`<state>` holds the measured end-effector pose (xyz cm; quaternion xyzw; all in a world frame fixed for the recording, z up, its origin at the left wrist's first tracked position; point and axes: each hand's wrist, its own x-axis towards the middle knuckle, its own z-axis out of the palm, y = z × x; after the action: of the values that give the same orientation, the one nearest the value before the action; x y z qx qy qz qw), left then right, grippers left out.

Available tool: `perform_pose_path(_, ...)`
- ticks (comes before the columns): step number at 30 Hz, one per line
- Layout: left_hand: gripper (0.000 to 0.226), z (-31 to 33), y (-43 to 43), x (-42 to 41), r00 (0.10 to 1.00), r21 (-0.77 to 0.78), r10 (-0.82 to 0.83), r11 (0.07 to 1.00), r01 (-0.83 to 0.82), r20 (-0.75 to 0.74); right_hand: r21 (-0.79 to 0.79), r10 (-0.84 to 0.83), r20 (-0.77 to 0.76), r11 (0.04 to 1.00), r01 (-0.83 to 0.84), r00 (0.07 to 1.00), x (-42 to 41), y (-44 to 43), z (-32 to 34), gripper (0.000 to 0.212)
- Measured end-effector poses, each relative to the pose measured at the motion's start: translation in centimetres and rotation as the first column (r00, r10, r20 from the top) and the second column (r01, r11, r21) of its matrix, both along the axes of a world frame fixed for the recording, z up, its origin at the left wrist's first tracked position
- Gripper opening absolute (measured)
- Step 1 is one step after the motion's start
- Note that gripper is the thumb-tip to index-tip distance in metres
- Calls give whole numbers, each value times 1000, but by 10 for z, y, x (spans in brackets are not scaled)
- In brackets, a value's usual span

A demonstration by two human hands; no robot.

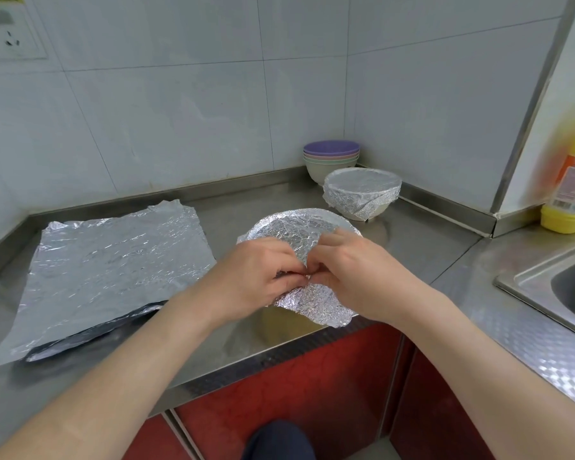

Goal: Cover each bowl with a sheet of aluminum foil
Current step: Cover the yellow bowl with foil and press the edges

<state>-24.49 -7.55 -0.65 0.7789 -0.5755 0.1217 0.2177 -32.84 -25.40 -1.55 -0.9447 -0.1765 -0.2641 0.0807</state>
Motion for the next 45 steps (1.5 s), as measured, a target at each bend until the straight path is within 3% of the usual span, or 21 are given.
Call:
perform_pose_path(5, 30, -7, -7, -1, 975, 13, 3, 1000, -6, 220, -70, -12, 89, 997, 18, 996, 7, -3, -12, 18)
perform_pose_path(10, 24, -13, -13, -8, 935, -78, 2, 997, 27, 356, 5, 33, 21, 999, -33, 999, -2, -10, -4, 9)
perform_pose_path(12, 26, -12, -14, -10, 948, -66, -17, 997, 40, 318, 73, 46, -41, 996, -43, 998, -7, -16, 3, 4)
perform_pose_path(15, 28, -7, -7, -13, 989, -114, 16, 993, 1, 148, 205, 56, -111, 978, -32, 992, -13, -24, 12, 7)
perform_pose_path(18, 16, 0, 5, -8, 994, -232, 95, 967, -103, -44, 251, 35, -105, 968, -8, 994, -15, -22, 14, 15)
perform_pose_path(20, 13, 2, 10, -5, 987, -219, 119, 966, -140, -108, 252, 48, -115, 968, -17, 992, -15, -15, 10, 13)
perform_pose_path(29, 24, -6, 13, -3, 998, -130, 58, 990, -62, -34, 108, 20, 44, 994, -25, 999, -5, -7, -7, 5)
perform_pose_path(35, 31, -6, 0, -9, 994, -79, 47, 996, -39, 97, 202, 25, 8, 979, -26, 1000, -8, -21, -6, 3)
perform_pose_path(40, 30, -5, -1, -12, 994, -184, 65, 980, -80, -86, 220, -5, -101, 975, 27, 995, -16, -40, 4, 9)
perform_pose_path(45, 21, -6, 6, -8, 991, -204, 97, 972, -114, -92, 302, 15, -114, 953, 20, 993, -23, -38, 14, 13)
